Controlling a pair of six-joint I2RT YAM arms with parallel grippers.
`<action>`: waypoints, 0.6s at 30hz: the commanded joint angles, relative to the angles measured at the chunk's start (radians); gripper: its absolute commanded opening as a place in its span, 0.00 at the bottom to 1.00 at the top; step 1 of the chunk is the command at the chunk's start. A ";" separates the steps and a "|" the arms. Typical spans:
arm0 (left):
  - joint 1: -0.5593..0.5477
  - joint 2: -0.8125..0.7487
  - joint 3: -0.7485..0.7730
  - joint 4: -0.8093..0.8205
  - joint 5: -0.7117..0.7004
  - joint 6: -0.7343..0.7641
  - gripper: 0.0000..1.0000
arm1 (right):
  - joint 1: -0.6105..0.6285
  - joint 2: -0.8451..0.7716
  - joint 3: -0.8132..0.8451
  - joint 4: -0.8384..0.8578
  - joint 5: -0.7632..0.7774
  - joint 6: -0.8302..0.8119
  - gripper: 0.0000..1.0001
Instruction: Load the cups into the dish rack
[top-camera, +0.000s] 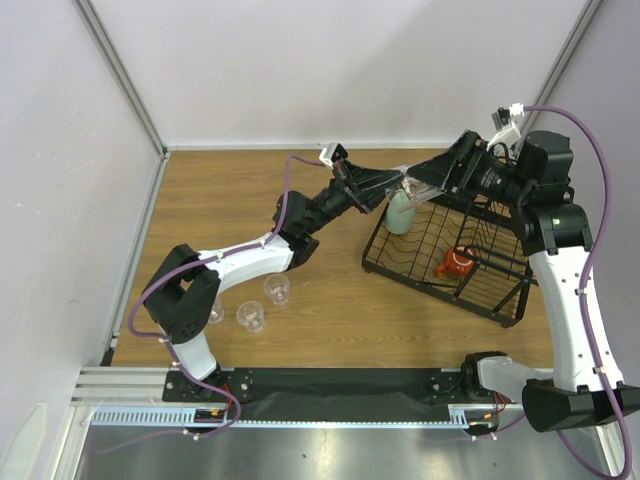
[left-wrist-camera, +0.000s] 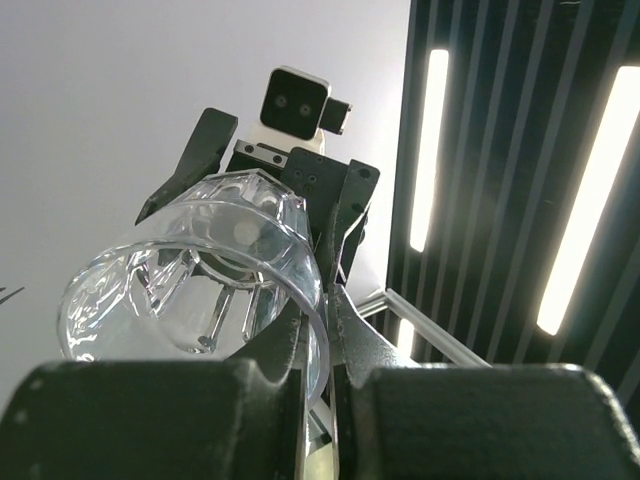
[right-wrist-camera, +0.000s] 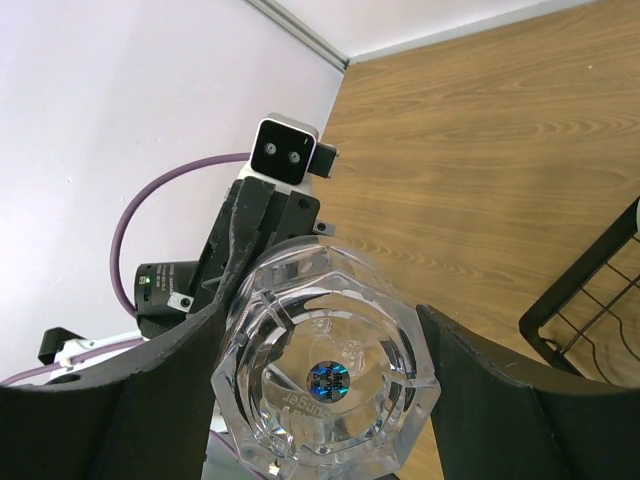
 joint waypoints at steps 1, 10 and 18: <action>0.013 -0.061 -0.012 0.474 0.022 -0.062 0.15 | 0.005 0.001 0.014 0.029 -0.042 0.013 0.08; 0.162 -0.285 -0.191 0.092 0.190 0.140 0.87 | 0.024 0.086 0.107 -0.034 0.090 -0.022 0.00; 0.365 -0.547 0.037 -1.298 0.227 0.892 1.00 | 0.360 0.289 0.310 -0.282 0.666 -0.215 0.00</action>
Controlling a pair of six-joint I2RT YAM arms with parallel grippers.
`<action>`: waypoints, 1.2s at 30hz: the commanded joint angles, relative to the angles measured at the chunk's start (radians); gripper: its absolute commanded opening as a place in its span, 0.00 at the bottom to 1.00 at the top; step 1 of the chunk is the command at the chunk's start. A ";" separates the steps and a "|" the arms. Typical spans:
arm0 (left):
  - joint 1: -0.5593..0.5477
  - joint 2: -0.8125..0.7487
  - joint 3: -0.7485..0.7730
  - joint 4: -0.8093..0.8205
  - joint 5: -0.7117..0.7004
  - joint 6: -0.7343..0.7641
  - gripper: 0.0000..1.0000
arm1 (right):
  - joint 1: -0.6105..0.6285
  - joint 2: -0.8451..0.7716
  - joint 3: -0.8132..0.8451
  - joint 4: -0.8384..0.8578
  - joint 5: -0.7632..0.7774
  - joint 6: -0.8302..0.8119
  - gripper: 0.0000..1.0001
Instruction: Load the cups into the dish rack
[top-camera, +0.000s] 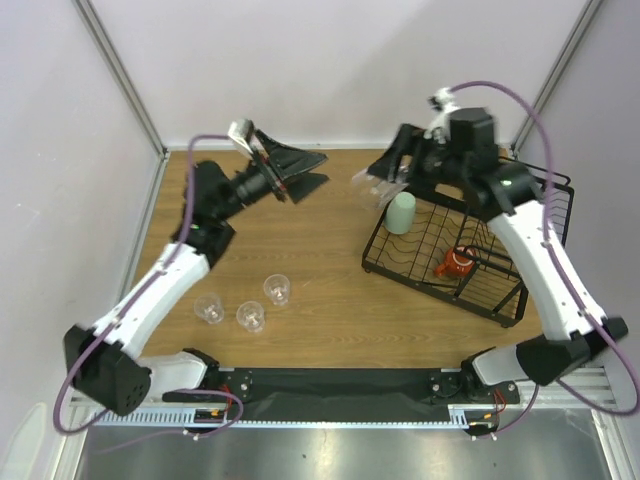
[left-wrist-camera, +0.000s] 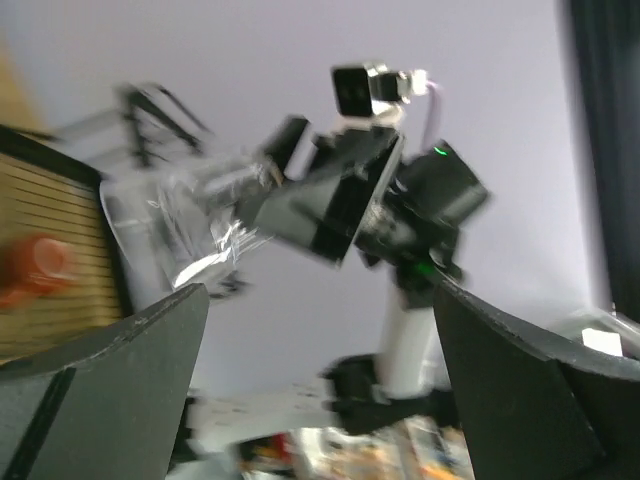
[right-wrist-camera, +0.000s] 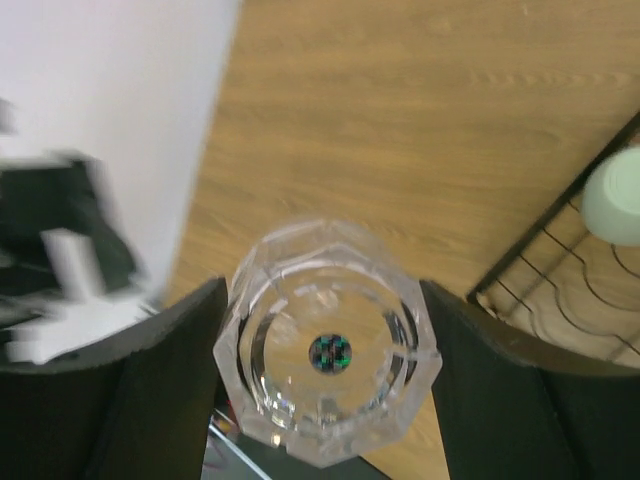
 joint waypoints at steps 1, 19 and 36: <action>0.069 -0.071 0.190 -0.702 -0.048 0.483 1.00 | 0.187 0.058 0.062 -0.109 0.393 -0.109 0.00; 0.217 -0.200 0.260 -1.320 -0.409 0.657 1.00 | 0.231 0.126 -0.423 0.205 0.789 -0.174 0.00; 0.237 -0.182 0.253 -1.300 -0.281 0.676 0.98 | 0.234 0.216 -0.520 0.325 0.705 -0.145 0.00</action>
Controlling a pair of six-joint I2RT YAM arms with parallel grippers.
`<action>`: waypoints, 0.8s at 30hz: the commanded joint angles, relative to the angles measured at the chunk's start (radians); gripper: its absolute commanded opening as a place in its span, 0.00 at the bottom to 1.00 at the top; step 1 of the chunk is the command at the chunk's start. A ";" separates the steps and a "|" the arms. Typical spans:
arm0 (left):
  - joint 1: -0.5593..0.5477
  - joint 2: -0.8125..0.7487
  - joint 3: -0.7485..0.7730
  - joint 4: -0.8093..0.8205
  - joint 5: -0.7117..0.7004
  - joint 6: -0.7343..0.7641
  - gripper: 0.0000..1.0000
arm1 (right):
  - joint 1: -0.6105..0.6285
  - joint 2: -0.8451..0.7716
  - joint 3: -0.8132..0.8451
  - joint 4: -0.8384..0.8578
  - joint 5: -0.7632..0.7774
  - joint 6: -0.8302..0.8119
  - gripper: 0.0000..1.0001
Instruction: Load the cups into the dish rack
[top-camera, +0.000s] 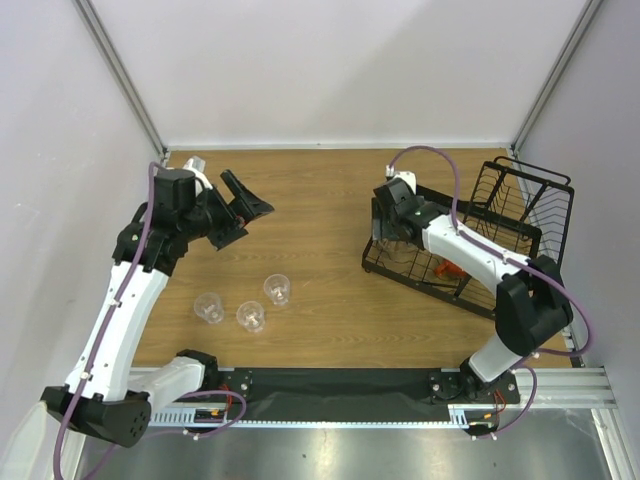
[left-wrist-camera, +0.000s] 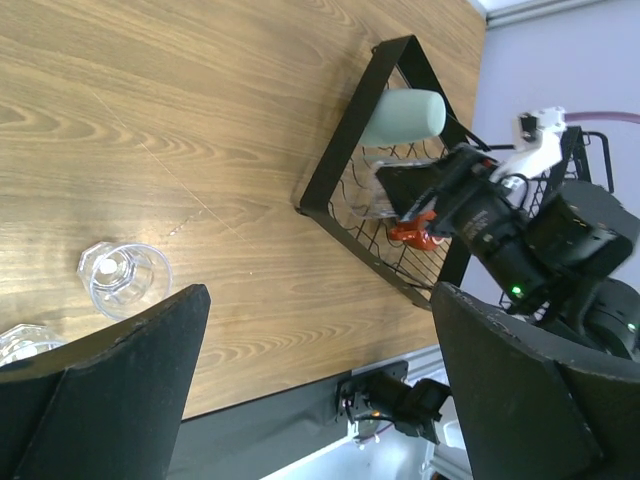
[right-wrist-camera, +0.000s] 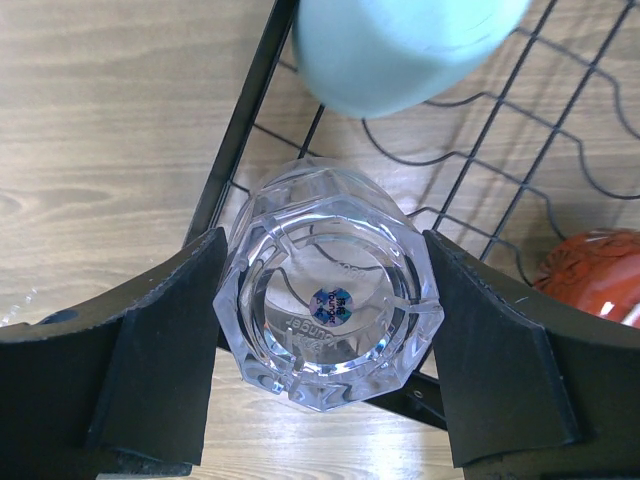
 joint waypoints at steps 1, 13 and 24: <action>0.010 0.017 0.017 0.013 0.048 0.028 0.98 | 0.014 0.016 0.007 0.061 0.010 0.006 0.00; 0.012 0.056 0.022 0.008 0.081 0.058 0.97 | 0.017 0.093 0.004 0.071 0.015 0.008 0.14; 0.012 0.105 0.002 -0.027 0.082 0.110 0.95 | 0.030 0.079 0.018 0.032 -0.012 0.017 0.72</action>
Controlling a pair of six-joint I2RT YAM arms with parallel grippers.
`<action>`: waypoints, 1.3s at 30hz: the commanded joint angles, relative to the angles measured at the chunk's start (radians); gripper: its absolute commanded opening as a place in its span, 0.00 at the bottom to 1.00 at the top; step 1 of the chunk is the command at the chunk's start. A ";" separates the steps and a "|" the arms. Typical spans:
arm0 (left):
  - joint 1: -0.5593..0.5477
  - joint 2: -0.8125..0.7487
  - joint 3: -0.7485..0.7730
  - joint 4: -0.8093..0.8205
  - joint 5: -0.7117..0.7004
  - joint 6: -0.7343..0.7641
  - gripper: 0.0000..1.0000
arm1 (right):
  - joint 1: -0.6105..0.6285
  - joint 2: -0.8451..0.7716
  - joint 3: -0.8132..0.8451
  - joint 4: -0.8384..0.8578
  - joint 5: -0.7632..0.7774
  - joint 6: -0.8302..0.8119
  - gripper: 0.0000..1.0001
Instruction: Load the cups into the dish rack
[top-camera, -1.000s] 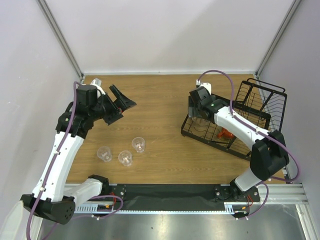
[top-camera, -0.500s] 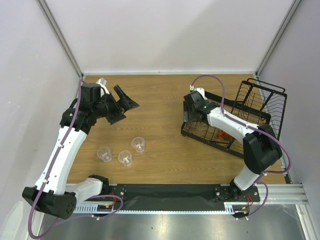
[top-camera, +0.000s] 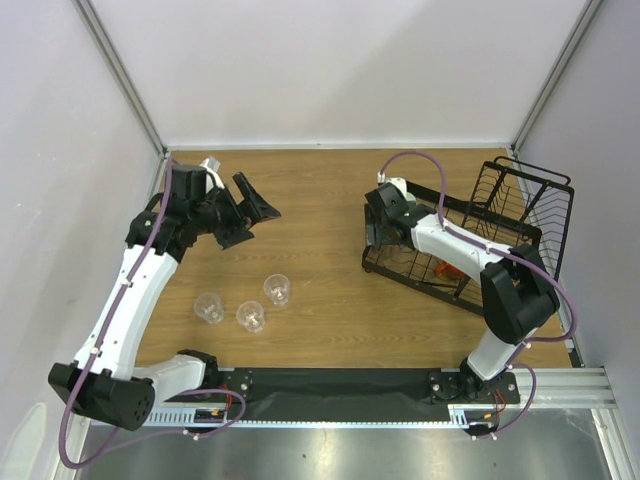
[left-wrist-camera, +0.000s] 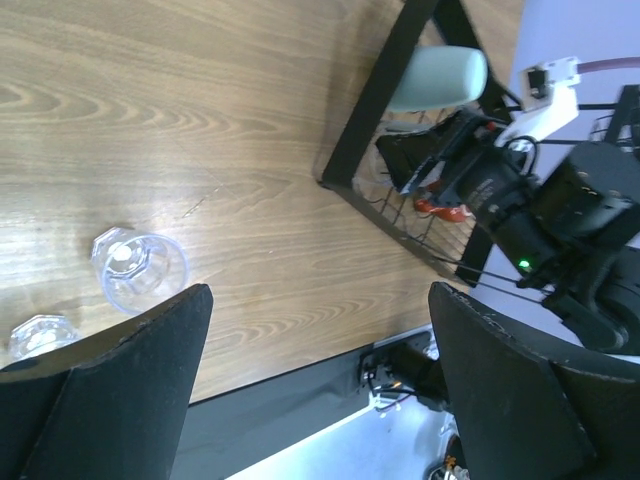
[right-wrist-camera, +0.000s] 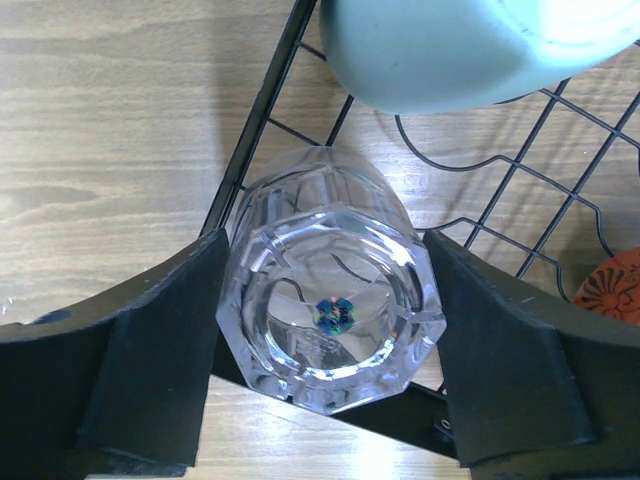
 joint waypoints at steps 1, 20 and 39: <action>0.009 0.024 -0.003 -0.021 0.014 0.054 0.95 | 0.011 -0.020 0.025 -0.009 -0.005 0.017 0.81; -0.088 0.058 -0.035 -0.155 -0.236 0.218 0.81 | 0.017 -0.230 0.251 -0.299 -0.055 -0.023 1.00; 0.150 0.038 -0.360 -0.218 -0.500 0.101 0.64 | 0.017 -0.413 0.245 -0.436 -0.292 -0.029 0.97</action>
